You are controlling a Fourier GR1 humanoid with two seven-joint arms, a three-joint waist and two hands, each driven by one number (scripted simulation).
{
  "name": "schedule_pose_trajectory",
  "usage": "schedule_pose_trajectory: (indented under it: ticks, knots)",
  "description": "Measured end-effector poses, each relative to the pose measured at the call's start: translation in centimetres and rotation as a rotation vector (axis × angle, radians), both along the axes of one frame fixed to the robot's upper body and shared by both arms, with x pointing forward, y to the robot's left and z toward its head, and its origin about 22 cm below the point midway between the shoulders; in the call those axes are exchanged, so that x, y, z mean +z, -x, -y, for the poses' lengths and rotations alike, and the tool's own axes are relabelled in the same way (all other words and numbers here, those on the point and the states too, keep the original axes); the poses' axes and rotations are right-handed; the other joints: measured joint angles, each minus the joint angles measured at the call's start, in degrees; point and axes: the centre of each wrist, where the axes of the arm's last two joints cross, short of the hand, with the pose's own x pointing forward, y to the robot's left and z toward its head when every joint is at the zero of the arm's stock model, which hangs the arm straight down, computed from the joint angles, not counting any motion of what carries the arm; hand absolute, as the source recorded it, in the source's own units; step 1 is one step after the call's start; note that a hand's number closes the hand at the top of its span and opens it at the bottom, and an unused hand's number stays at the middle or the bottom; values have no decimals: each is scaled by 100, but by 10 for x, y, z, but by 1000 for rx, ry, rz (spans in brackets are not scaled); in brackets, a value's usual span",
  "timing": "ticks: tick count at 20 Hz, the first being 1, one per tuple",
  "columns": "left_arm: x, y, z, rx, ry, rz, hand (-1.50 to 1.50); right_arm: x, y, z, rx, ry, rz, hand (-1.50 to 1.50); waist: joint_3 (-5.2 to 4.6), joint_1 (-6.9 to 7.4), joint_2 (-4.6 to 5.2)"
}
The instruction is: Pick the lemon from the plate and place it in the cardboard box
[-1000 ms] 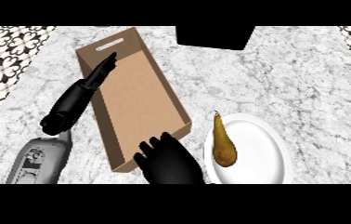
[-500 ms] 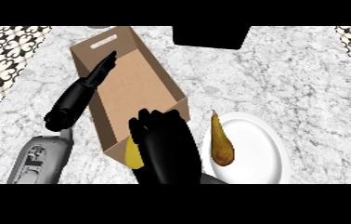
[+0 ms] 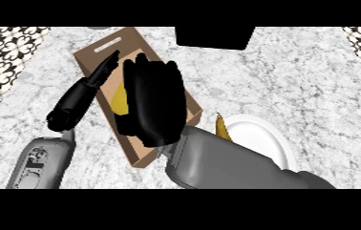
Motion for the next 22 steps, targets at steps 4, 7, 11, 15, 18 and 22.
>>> schedule_pose_trajectory:
  ticks: [4, 7, 11, 15, 18, 22]
  knots:
    - [-3, 2, -5, 15, 2, 6, 0, 9, -32, -9, -38, 58, -95, 150, 0, -68, 16]
    - [-1, 4, -7, 21, 3, 12, 0, 5, -51, -8, -55, 101, -238, 150, 3, -104, 20]
    - [1, 4, -13, 37, 6, 10, 0, -1, -74, -5, -38, 155, -382, 150, 8, -196, 16]
    - [-3, 9, -17, 50, 3, 4, 0, -7, -90, 0, -16, 234, -518, 150, 10, -275, 3]
    - [-7, 12, -19, 60, 7, 1, 0, -19, -99, 9, 24, 261, -611, -150, 13, -346, -8]
    - [-6, 13, -19, 62, 5, 3, 0, -25, -106, 15, 135, 246, -660, -150, 15, -371, -9]
